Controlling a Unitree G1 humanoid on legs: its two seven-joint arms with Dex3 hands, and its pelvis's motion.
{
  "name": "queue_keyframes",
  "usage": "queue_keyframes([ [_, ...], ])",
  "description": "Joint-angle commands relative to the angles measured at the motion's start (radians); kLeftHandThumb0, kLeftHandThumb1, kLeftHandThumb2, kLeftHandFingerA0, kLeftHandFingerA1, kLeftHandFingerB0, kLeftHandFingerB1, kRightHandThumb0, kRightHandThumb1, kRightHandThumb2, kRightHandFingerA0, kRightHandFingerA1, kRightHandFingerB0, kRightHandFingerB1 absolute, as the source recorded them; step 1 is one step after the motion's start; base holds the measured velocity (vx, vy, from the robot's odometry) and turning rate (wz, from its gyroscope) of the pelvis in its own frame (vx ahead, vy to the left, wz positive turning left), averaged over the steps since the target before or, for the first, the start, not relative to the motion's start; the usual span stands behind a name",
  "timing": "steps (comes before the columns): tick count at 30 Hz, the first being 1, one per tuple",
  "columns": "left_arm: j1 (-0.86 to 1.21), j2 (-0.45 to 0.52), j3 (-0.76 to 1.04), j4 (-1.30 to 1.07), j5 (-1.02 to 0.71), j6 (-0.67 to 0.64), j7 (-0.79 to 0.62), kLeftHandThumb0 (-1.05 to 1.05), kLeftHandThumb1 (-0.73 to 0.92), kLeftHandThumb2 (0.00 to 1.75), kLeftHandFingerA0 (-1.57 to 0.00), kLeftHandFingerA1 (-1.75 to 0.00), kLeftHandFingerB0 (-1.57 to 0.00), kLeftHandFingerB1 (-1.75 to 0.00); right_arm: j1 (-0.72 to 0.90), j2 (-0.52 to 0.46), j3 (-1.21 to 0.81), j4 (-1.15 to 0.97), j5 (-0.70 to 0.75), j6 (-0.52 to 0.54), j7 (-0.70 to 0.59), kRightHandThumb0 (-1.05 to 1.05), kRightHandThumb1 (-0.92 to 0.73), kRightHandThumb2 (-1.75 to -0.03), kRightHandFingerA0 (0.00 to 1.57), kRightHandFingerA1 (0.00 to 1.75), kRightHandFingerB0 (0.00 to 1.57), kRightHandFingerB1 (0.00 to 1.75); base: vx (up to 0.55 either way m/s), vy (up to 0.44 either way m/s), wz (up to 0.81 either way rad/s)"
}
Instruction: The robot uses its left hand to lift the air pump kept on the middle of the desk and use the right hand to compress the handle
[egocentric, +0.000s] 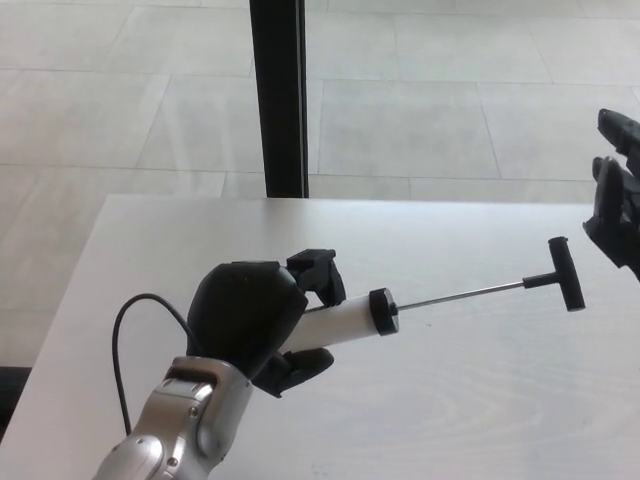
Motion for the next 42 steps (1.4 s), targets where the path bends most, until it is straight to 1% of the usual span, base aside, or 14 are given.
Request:
queue_keyframes([
  [1,-0.021,0.000,0.010,0.014,-0.006,-0.026,0.032,-0.19,0.36,1.40,-1.01,-1.75,-0.83,-1.63,-0.007,0.045,-0.027,-0.021,0.000,-0.009,-0.062,-0.80,-0.92,-0.76,0.18,0.40,0.25,0.36,0.00,0.000,0.00],
  [4,-0.032,-0.005,0.011,0.019,-0.006,-0.025,0.042,-0.18,0.39,1.34,-1.01,-1.75,-0.88,-1.54,-0.013,0.061,-0.029,-0.024,-0.016,-0.010,-0.080,-0.79,-0.92,-0.80,0.21,0.39,0.24,0.35,0.00,0.000,0.00],
  [9,-0.053,-0.006,0.012,0.028,0.000,-0.031,0.060,-0.15,0.41,1.31,-1.00,-1.75,-0.87,-1.55,-0.033,0.102,-0.038,-0.015,-0.023,-0.036,-0.127,-0.83,-0.92,-0.82,0.25,0.45,0.25,0.37,0.00,0.000,0.00],
  [10,-0.055,-0.006,0.012,0.034,-0.003,-0.037,0.066,-0.15,0.40,1.32,-0.99,-1.75,-0.87,-1.55,-0.035,0.106,-0.036,-0.008,-0.034,-0.049,-0.140,-0.81,-0.92,-0.76,0.27,0.45,0.24,0.37,0.00,0.000,0.00],
  [11,-0.057,-0.005,0.012,0.036,-0.005,-0.042,0.070,-0.22,0.45,1.20,-1.26,-1.43,-1.07,-1.30,-0.036,0.112,-0.038,-0.008,-0.035,-0.051,-0.145,-0.81,-0.92,-0.77,0.27,0.45,0.24,0.37,0.00,0.000,0.00],
  [12,-0.057,-0.006,0.013,0.039,-0.008,-0.047,0.076,-0.21,0.44,1.20,-1.26,-1.43,-1.07,-1.30,-0.037,0.116,-0.039,-0.007,-0.035,-0.055,-0.149,-0.81,-0.91,-0.78,0.26,0.46,0.24,0.38,0.00,0.000,0.00],
  [13,-0.058,-0.008,0.015,0.043,-0.013,-0.050,0.080,-0.15,0.41,1.32,-0.97,-1.75,-0.84,-1.58,-0.038,0.127,-0.043,-0.006,-0.031,-0.062,-0.152,-0.79,-0.92,-0.78,0.26,0.46,0.24,0.37,0.00,0.000,0.00],
  [18,-0.078,-0.017,0.023,0.047,-0.015,-0.042,0.073,-0.16,0.40,1.32,-0.94,-1.75,-0.84,-1.50,-0.046,0.152,-0.049,-0.004,-0.023,-0.076,-0.163,-0.79,-0.91,-0.78,0.26,0.44,0.24,0.37,0.00,0.000,0.00],
  [24,-0.082,-0.043,0.040,0.038,-0.034,-0.022,0.061,-0.17,0.37,1.38,-0.92,-1.72,-0.83,-1.52,-0.060,0.170,-0.047,-0.006,-0.029,-0.086,-0.182,-0.76,-0.92,-0.80,0.27,0.43,0.25,0.38,0.00,0.000,0.00],
  [32,-0.109,-0.059,0.033,0.051,-0.013,0.002,0.030,-0.17,0.42,1.28,-0.91,-1.75,-0.81,-1.52,-0.079,0.176,-0.034,-0.075,0.010,-0.088,-0.125,-0.77,-0.92,-0.80,0.23,0.45,0.20,0.38,0.00,0.000,0.00],
  [39,-0.146,-0.048,0.020,0.073,-0.003,0.004,-0.001,-0.17,0.45,1.26,-0.97,-1.75,-0.82,-1.54,-0.050,0.170,0.017,-0.177,-0.005,-0.028,-0.076,-0.80,-0.92,-0.82,0.24,0.46,0.22,0.38,0.00,0.000,0.00],
  [40,-0.157,-0.039,0.015,0.086,0.007,-0.002,0.004,-0.24,0.45,1.19,-1.25,-1.42,-0.99,-1.23,-0.037,0.159,0.037,-0.192,-0.016,-0.021,-0.056,-0.81,-0.92,-0.82,0.24,0.45,0.22,0.38,0.00,0.000,0.00],
  [41,-0.164,-0.034,0.011,0.092,0.011,-0.001,-0.002,-0.17,0.43,1.29,-0.98,-1.75,-0.84,-1.48,-0.025,0.153,0.050,-0.204,-0.020,-0.014,-0.043,-0.81,-0.92,-0.85,0.25,0.44,0.23,0.39,0.00,0.000,0.00],
  [42,-0.170,-0.032,0.010,0.094,0.010,0.004,-0.013,-0.17,0.43,1.29,-0.98,-1.75,-0.84,-1.48,-0.016,0.149,0.058,-0.214,-0.019,-0.009,-0.036,-0.81,-0.92,-0.85,0.25,0.44,0.23,0.39,0.00,0.000,0.00],
])
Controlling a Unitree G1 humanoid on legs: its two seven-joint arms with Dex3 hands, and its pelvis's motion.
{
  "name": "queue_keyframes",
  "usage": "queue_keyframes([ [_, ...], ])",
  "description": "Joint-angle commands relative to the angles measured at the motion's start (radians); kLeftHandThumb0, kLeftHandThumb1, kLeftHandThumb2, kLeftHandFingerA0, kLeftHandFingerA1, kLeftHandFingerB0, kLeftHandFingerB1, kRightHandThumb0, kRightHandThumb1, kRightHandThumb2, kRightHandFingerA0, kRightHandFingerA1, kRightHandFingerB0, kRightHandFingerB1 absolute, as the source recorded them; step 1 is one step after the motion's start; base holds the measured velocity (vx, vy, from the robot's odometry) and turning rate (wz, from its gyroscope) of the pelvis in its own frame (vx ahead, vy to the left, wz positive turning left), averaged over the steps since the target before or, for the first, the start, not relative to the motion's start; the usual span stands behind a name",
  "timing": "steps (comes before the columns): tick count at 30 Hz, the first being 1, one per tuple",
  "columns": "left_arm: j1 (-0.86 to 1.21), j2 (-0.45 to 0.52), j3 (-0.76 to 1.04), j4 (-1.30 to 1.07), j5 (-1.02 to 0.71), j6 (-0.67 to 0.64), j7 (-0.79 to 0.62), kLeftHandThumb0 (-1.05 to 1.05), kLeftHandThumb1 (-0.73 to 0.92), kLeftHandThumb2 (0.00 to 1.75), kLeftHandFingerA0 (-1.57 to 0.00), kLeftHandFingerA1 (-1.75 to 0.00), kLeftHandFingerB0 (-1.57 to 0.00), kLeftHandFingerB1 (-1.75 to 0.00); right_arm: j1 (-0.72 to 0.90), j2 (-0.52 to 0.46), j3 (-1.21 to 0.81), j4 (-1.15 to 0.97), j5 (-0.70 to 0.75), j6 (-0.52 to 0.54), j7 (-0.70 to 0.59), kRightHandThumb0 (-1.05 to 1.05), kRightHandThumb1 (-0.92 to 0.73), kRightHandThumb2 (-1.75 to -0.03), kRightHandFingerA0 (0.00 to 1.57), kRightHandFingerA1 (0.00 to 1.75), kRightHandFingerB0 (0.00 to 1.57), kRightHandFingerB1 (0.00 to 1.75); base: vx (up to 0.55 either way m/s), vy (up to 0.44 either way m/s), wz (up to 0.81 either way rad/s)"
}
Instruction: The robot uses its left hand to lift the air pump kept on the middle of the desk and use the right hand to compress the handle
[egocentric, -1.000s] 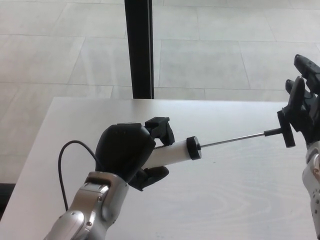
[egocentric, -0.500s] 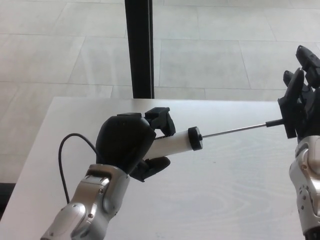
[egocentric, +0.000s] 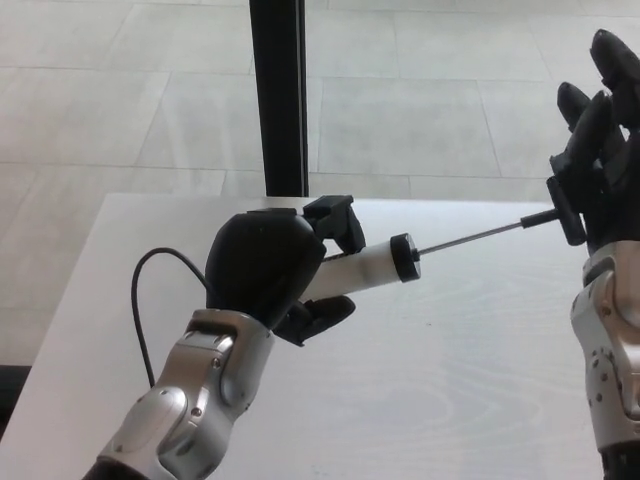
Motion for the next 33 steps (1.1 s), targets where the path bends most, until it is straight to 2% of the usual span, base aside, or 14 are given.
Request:
queue_keyframes([
  [1,-0.039,0.019,-0.014,0.023,0.009,0.009,-0.037,-0.17,0.43,1.29,-0.98,-1.75,-0.84,-1.48,0.042,-0.031,0.043,-0.055,-0.014,0.048,0.066,-0.81,-0.92,-0.85,0.25,0.44,0.23,0.39,0.00,0.000,0.00],
  [9,-0.112,0.064,-0.034,0.059,0.038,-0.001,-0.042,-0.20,0.44,1.25,-0.96,-1.75,-0.83,-1.52,0.112,-0.109,0.110,-0.094,-0.032,0.036,0.164,-0.85,-0.92,-0.77,0.31,0.43,0.27,0.35,0.00,0.000,0.00],
  [10,-0.116,0.064,-0.021,0.059,0.012,-0.008,-0.053,-0.19,0.46,1.23,-0.96,-1.75,-0.82,-1.54,0.126,-0.127,0.120,-0.107,-0.046,0.047,0.175,-0.85,-0.82,-1.21,0.26,0.53,0.19,0.45,0.00,0.000,0.00],
  [11,-0.122,0.067,-0.021,0.059,0.012,-0.007,-0.056,-0.19,0.46,1.23,-0.95,-1.75,-0.82,-1.55,0.132,-0.136,0.124,-0.113,-0.044,0.050,0.186,-0.85,-0.92,-0.76,0.26,0.40,0.25,0.33,0.00,0.000,0.00],
  [13,-0.130,0.066,-0.015,0.060,0.000,-0.005,-0.067,-0.19,0.48,1.20,-0.94,-1.75,-0.80,-1.54,0.141,-0.139,0.123,-0.117,-0.040,0.040,0.188,-0.87,-0.92,-0.78,0.28,0.42,0.25,0.34,0.00,0.000,0.00],
  [14,-0.135,0.065,-0.013,0.061,0.002,-0.004,-0.061,-0.29,0.51,1.14,-1.21,-1.40,-0.97,-1.23,0.145,-0.138,0.119,-0.118,-0.037,0.029,0.188,-0.84,-0.92,-0.74,0.27,0.40,0.25,0.34,0.00,0.000,0.00],
  [20,-0.142,0.043,-0.008,0.068,-0.001,-0.020,-0.012,-0.25,0.47,1.14,-1.26,-1.41,-1.00,-1.23,0.131,-0.080,0.103,-0.086,-0.036,-0.072,0.149,-0.83,-0.92,-0.75,0.28,0.43,0.24,0.37,0.00,0.000,0.00],
  [26,-0.131,0.002,0.001,0.067,-0.027,-0.006,-0.012,-0.26,0.44,1.19,-1.30,-1.43,-1.00,-1.22,0.087,-0.018,0.100,-0.110,-0.074,-0.056,0.078,-0.84,-0.92,-0.75,0.28,0.44,0.27,0.35,0.00,0.000,0.00],
  [27,-0.123,-0.012,0.003,0.065,-0.035,-0.007,-0.013,-0.19,0.35,1.34,-1.02,-1.74,-0.86,-1.45,0.072,-0.002,0.098,-0.116,-0.079,-0.051,0.057,-0.85,-0.92,-0.79,0.31,0.45,0.26,0.35,0.00,0.000,0.00],
  [28,-0.116,-0.025,0.002,0.065,-0.037,-0.006,-0.006,-0.23,0.41,1.20,-1.31,-1.45,-1.03,-1.24,0.059,0.010,0.100,-0.126,-0.081,-0.046,0.050,-0.91,-0.87,-0.89,0.29,0.48,0.25,0.38,0.00,0.000,0.00],
  [30,-0.100,-0.044,0.001,0.064,-0.042,-0.006,-0.008,-0.21,0.42,1.18,-1.31,-1.44,-1.02,-1.22,0.036,0.035,0.100,-0.135,-0.079,-0.046,0.037,-0.87,-0.87,-0.88,0.30,0.48,0.25,0.39,0.00,0.000,0.00],
  [31,-0.094,-0.052,0.000,0.062,-0.044,0.000,-0.016,-0.22,0.47,1.20,-1.28,-1.40,-1.03,-1.22,0.021,0.042,0.102,-0.133,-0.088,-0.044,0.029,-0.80,-0.92,-0.77,0.31,0.47,0.26,0.37,0.00,0.000,0.00],
  [32,-0.087,-0.058,0.001,0.060,-0.052,-0.001,-0.025,-0.22,0.49,1.19,-1.27,-1.41,-1.01,-1.21,0.009,0.047,0.104,-0.135,-0.097,-0.036,0.022,-0.89,-0.87,-0.89,0.30,0.50,0.24,0.40,0.00,0.000,0.00],
  [33,-0.083,-0.061,0.001,0.059,-0.058,-0.004,-0.032,-0.17,0.52,1.18,-0.98,-1.75,-0.82,-1.49,0.002,0.049,0.105,-0.135,-0.098,-0.034,0.022,-0.83,-0.92,-0.80,0.27,0.48,0.23,0.38,0.00,0.000,0.00],
])
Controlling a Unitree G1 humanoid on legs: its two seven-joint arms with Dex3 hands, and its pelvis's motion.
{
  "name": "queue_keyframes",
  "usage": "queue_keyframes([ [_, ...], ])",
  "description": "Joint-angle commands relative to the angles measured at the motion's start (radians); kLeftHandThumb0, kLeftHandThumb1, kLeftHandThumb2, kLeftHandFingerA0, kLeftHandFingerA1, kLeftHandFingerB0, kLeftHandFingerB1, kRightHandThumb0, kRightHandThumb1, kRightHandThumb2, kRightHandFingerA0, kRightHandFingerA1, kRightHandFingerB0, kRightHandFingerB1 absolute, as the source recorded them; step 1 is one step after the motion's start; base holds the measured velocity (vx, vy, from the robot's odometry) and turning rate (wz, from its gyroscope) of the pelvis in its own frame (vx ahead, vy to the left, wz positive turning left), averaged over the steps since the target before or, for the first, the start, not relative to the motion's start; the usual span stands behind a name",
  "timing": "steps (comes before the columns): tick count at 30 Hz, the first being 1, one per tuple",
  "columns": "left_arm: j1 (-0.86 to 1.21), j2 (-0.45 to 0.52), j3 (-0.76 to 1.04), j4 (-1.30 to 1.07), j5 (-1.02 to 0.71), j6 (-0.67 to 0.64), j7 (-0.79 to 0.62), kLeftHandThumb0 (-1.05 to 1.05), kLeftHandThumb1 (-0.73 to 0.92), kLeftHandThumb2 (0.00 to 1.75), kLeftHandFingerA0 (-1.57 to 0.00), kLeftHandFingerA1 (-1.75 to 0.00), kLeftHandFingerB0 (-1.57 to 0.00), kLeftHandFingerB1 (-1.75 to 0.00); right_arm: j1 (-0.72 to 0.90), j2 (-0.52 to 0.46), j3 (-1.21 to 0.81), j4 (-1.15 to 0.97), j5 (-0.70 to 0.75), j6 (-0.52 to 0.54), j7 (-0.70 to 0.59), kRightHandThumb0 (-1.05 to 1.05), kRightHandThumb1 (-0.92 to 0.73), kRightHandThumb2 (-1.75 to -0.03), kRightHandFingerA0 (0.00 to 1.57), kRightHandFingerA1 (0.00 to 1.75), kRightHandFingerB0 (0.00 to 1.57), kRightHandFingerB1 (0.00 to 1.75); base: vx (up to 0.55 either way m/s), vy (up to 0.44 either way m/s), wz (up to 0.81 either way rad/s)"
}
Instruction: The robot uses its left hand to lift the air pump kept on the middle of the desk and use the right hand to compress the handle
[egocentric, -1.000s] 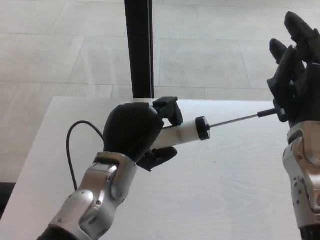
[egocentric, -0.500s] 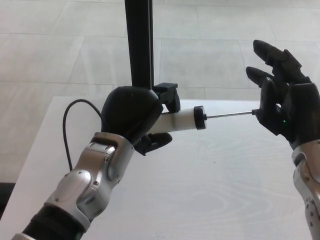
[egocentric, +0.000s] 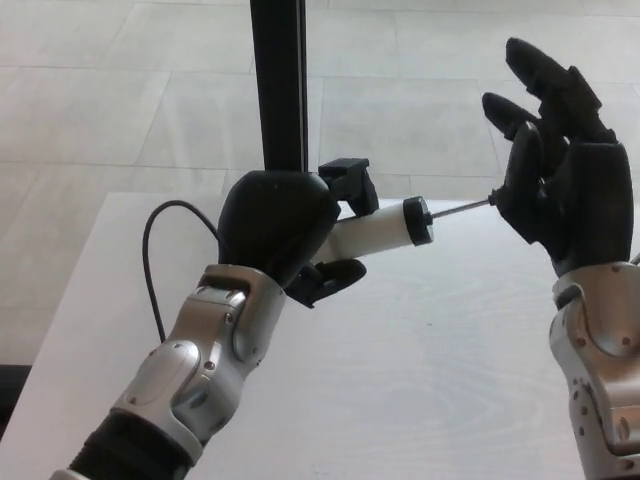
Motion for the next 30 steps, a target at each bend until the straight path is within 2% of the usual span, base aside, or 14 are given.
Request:
queue_keyframes([
  [1,0.027,-0.025,-0.005,-0.006,-0.039,-0.005,-0.015,-0.17,0.52,1.18,-0.98,-1.75,-0.82,-1.49,-0.060,0.026,0.004,-0.017,-0.030,-0.015,-0.045,-0.83,-0.92,-0.80,0.27,0.48,0.23,0.38,0.00,0.000,0.00],
  [3,0.023,-0.010,-0.025,0.004,-0.013,-0.019,0.000,-0.17,0.52,1.09,-0.94,-1.75,-0.77,-1.48,-0.064,0.032,0.005,-0.019,-0.030,-0.011,-0.044,-0.82,-0.92,-0.80,0.27,0.48,0.24,0.39,0.00,0.000,0.00],
  [4,-0.003,0.005,-0.045,0.002,0.026,0.002,-0.010,-0.21,0.47,1.09,-1.22,-1.37,-0.90,-1.13,-0.052,0.037,0.029,-0.029,-0.019,-0.005,-0.010,-0.82,-0.92,-0.79,0.28,0.49,0.25,0.41,0.00,0.000,0.00],
  [5,-0.014,0.014,-0.055,0.004,0.042,-0.001,0.002,-0.17,0.49,1.10,-1.22,-1.34,-0.89,-1.08,-0.045,0.023,0.044,-0.030,-0.036,-0.001,0.002,-0.84,-0.92,-0.81,0.27,0.49,0.23,0.41,0.00,0.000,0.00],
  [6,-0.031,0.016,-0.056,0.015,0.043,-0.012,0.020,-0.11,0.52,1.06,-1.00,-1.62,-0.89,-1.02,-0.025,0.010,0.060,-0.033,-0.046,-0.003,0.019,-0.85,-0.92,-0.80,0.27,0.48,0.23,0.40,0.00,0.000,0.00],
  [11,-0.068,0.030,-0.058,0.041,0.042,-0.027,0.039,-0.14,0.50,1.05,-1.03,-1.50,-0.87,-0.90,0.006,-0.015,0.086,-0.047,-0.067,0.015,0.037,-0.84,-0.92,-0.78,0.28,0.46,0.22,0.40,0.00,0.000,0.00],
  [15,-0.116,0.048,-0.054,0.062,0.045,-0.033,0.042,-0.20,0.47,1.07,-1.26,-1.36,-0.91,-1.04,0.047,-0.058,0.098,-0.068,-0.058,0.035,0.087,-0.86,-0.92,-0.81,0.24,0.46,0.20,0.37,0.00,0.000,0.00],
  [16,-0.126,0.051,-0.049,0.061,0.044,-0.030,0.042,-0.18,0.52,1.03,-0.97,-1.75,-0.81,-1.38,0.058,-0.072,0.096,-0.078,-0.061,0.042,0.095,-0.86,-0.92,-0.81,0.24,0.45,0.20,0.36,0.00,0.000,0.00],
  [19,-0.139,0.052,-0.039,0.063,0.033,-0.025,0.039,-0.22,0.57,1.00,-1.00,-1.75,-0.83,-1.38,0.074,-0.093,0.085,-0.093,-0.041,0.058,0.116,-0.87,-0.92,-0.80,0.23,0.44,0.19,0.35,0.00,0.000,0.00],
  [20,-0.136,0.052,-0.034,0.050,0.034,-0.003,0.023,-0.30,0.53,1.11,-1.27,-1.39,-0.97,-1.18,0.080,-0.104,0.081,-0.101,-0.046,0.060,0.117,-0.87,-0.92,-0.80,0.24,0.44,0.20,0.35,0.00,0.000,0.00],
  [23,-0.131,0.059,-0.041,0.048,0.047,-0.006,0.029,-0.26,0.49,1.15,-1.27,-1.39,-1.02,-1.22,0.080,-0.112,0.074,-0.105,-0.044,0.068,0.120,-0.87,-0.92,-0.79,0.25,0.42,0.22,0.33,0.00,0.000,0.00],
  [25,-0.118,0.062,-0.043,0.051,0.045,-0.027,0.048,-0.27,0.47,1.13,-1.30,-1.41,-1.03,-1.21,0.075,-0.116,0.069,-0.106,-0.039,0.070,0.126,-0.89,-0.92,-0.79,0.25,0.43,0.21,0.34,0.00,0.000,0.00],
  [26,-0.106,0.061,-0.042,0.054,0.038,-0.044,0.062,-0.22,0.45,1.13,-1.07,-1.68,-0.93,-1.31,0.070,-0.116,0.068,-0.110,-0.039,0.076,0.127,-0.89,-0.92,-0.79,0.24,0.42,0.21,0.33,0.00,0.000,0.00],
  [30,-0.088,0.072,-0.056,0.045,0.053,-0.040,0.051,-0.23,0.50,1.04,-1.02,-1.75,-0.84,-1.39,0.046,-0.119,0.066,-0.116,-0.049,0.072,0.131,-0.86,-0.92,-0.80,0.24,0.43,0.21,0.35,0.00,0.000,0.00],
])
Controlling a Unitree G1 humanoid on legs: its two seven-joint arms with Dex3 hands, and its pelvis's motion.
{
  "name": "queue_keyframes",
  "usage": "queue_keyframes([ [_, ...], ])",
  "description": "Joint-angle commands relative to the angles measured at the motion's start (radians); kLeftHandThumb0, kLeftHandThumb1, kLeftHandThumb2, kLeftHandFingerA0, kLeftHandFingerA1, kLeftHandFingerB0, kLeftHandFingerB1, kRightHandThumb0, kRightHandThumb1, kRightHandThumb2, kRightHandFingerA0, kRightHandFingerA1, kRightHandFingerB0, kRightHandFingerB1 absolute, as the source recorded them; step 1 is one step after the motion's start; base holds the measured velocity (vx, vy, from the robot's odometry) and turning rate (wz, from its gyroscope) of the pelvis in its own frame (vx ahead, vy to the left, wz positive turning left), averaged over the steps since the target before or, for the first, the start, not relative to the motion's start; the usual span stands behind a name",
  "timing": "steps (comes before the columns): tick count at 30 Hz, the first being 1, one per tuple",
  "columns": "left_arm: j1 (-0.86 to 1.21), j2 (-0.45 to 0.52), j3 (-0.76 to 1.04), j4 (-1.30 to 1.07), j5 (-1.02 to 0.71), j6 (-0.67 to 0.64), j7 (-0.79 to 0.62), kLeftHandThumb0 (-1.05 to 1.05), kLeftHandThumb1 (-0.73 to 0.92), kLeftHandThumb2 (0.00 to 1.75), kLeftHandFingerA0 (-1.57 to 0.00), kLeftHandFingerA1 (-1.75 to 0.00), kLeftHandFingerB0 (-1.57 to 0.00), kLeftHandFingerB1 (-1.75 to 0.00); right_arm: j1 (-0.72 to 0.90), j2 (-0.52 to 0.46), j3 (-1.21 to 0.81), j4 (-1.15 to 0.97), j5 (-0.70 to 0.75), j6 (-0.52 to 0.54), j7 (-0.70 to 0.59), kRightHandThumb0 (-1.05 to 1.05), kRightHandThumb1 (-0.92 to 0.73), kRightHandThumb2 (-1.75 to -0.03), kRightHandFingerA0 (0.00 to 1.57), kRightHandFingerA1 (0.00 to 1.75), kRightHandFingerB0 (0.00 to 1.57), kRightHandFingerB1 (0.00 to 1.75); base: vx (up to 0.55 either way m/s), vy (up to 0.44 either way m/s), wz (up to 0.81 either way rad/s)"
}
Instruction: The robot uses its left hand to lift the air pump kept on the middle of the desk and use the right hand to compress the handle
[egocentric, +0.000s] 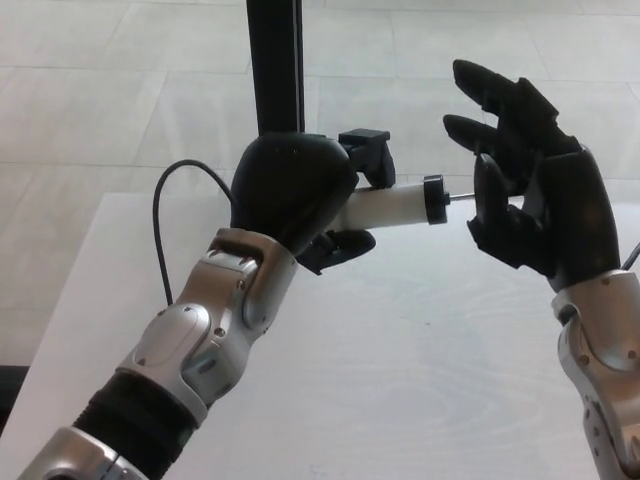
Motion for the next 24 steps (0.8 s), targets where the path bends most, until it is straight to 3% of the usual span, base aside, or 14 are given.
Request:
queue_keyframes([
  [1,0.033,0.014,-0.010,-0.010,0.011,-0.002,0.006,-0.21,0.51,1.05,-0.99,-1.75,-0.84,-1.40,-0.049,-0.008,-0.022,-0.002,0.016,-0.013,0.019,-0.85,-0.92,-0.81,0.25,0.45,0.20,0.37,0.00,0.000,0.00],
  [8,0.057,0.013,-0.012,-0.018,0.001,-0.013,0.000,-0.16,0.41,1.10,-0.93,-1.75,-0.74,-1.60,-0.156,0.056,-0.040,-0.021,0.049,0.015,-0.007,-0.87,-0.92,-0.80,0.24,0.47,0.20,0.39,0.00,0.000,0.00],
  [9,0.055,0.015,-0.023,-0.017,0.027,0.004,0.006,-0.15,0.51,1.06,-1.10,-1.70,-0.76,-1.41,-0.165,0.066,-0.041,-0.024,0.044,0.023,-0.017,-0.87,-0.92,-0.80,0.24,0.47,0.21,0.38,0.00,0.000,0.00],
  [10,0.057,0.016,-0.026,-0.017,0.029,0.007,0.002,-0.17,0.48,1.02,-0.92,-1.75,-0.73,-1.57,-0.171,0.073,-0.041,-0.028,0.040,0.030,-0.023,-0.88,-0.92,-0.81,0.24,0.47,0.21,0.38,0.00,0.000,0.00],
  [16,0.066,0.005,-0.018,-0.022,0.000,0.003,-0.009,-0.17,0.53,1.02,-0.92,-1.75,-0.72,-1.59,-0.215,0.121,-0.087,-0.042,0.082,0.055,-0.038,-0.89,-0.92,-0.78,0.26,0.47,0.23,0.38,0.00,0.000,0.00],
  [17,0.068,0.009,-0.014,-0.021,-0.001,-0.002,0.000,-0.18,0.48,1.15,-0.93,-1.75,-0.80,-1.45,-0.212,0.097,-0.122,-0.050,0.112,0.056,-0.020,-0.89,-0.92,-0.77,0.24,0.46,0.21,0.37,0.00,0.000,0.00],
  [18,0.069,0.009,-0.013,-0.021,-0.002,-0.002,0.001,-0.18,0.48,1.15,-0.93,-1.75,-0.80,-1.45,-0.212,0.097,-0.128,-0.052,0.114,0.057,-0.016,-0.89,-0.92,-0.77,0.24,0.46,0.21,0.37,0.00,0.000,0.00],
  [19,0.072,0.006,-0.015,-0.022,0.003,-0.004,0.013,-0.24,0.48,1.18,-1.29,-1.44,-0.98,-1.21,-0.200,0.082,-0.140,-0.065,0.116,0.065,-0.009,-0.90,-0.92,-0.77,0.25,0.44,0.23,0.35,0.00,0.000,0.00],
  [20,0.071,0.008,-0.017,-0.027,0.008,0.007,0.003,-0.18,0.44,1.28,-1.00,-1.75,-0.83,-1.46,-0.187,0.060,-0.153,-0.070,0.102,0.063,-0.006,-0.89,-0.92,-0.79,0.27,0.45,0.24,0.35,0.00,0.000,0.00],
  [21,0.071,0.009,-0.017,-0.033,0.011,0.018,-0.011,-0.19,0.43,1.31,-1.01,-1.75,-0.84,-1.47,-0.172,0.040,-0.166,-0.078,0.083,0.073,-0.016,-0.87,-0.92,-0.80,0.32,0.43,0.28,0.34,0.00,0.000,0.00],
  [22,0.072,0.008,-0.014,-0.032,0.014,0.017,0.007,-0.23,0.47,1.23,-1.31,-1.45,-1.01,-1.23,-0.159,0.020,-0.181,-0.074,0.078,0.067,-0.014,-0.94,-0.86,-0.87,0.31,0.46,0.25,0.37,0.00,0.000,0.00],
  [24,0.072,0.016,-0.009,-0.041,0.015,0.020,0.002,-0.25,0.48,1.18,-1.29,-1.46,-1.00,-1.26,-0.108,-0.038,-0.223,-0.064,0.100,0.063,0.023,-0.91,-0.91,-0.81,0.25,0.43,0.21,0.34,0.00,0.000,0.00],
])
